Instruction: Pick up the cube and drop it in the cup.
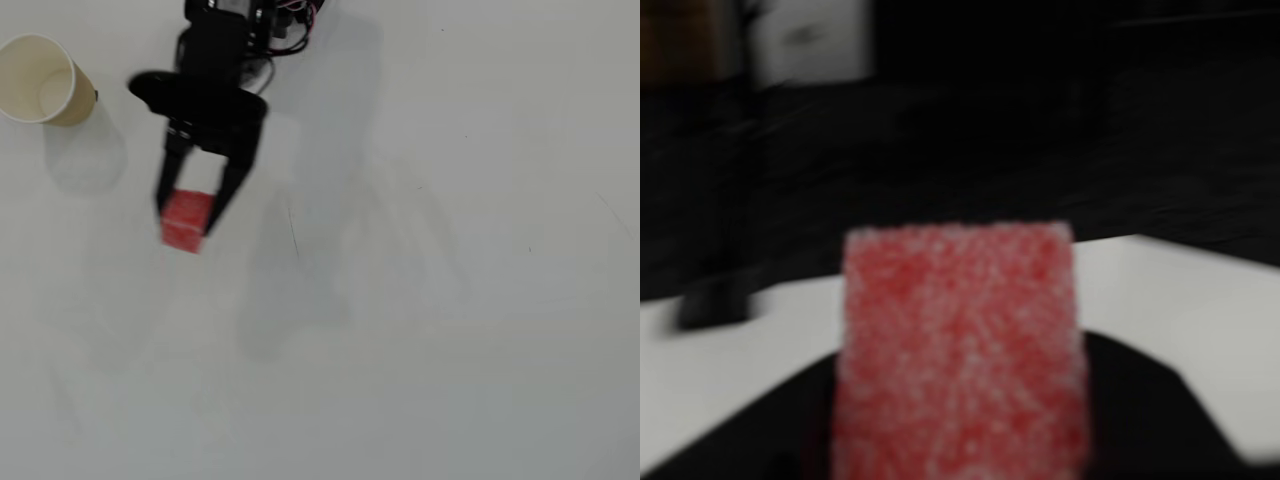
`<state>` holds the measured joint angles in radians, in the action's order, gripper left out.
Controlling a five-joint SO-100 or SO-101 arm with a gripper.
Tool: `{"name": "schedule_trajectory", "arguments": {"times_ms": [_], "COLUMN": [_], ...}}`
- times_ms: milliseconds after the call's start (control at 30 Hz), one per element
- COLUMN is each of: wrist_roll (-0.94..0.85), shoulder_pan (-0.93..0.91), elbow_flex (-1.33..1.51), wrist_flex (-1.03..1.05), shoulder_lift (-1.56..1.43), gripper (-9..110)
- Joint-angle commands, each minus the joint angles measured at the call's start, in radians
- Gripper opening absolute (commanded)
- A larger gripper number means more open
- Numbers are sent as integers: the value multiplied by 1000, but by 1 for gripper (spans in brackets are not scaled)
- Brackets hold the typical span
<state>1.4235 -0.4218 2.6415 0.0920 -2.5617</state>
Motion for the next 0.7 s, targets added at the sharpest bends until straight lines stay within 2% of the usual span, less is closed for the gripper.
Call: {"name": "schedule_trajectory", "arguments": {"times_ms": [0,433,667], "wrist_roll": [-15,-18,-18], "shoulder_pan": [-163,-514,-614], "elbow_flex": [-28,-48,-160], "wrist_flex": [-14,17,183], "shoulder_lift": [-89,-110,-101], "gripper": [9,8,8]}}
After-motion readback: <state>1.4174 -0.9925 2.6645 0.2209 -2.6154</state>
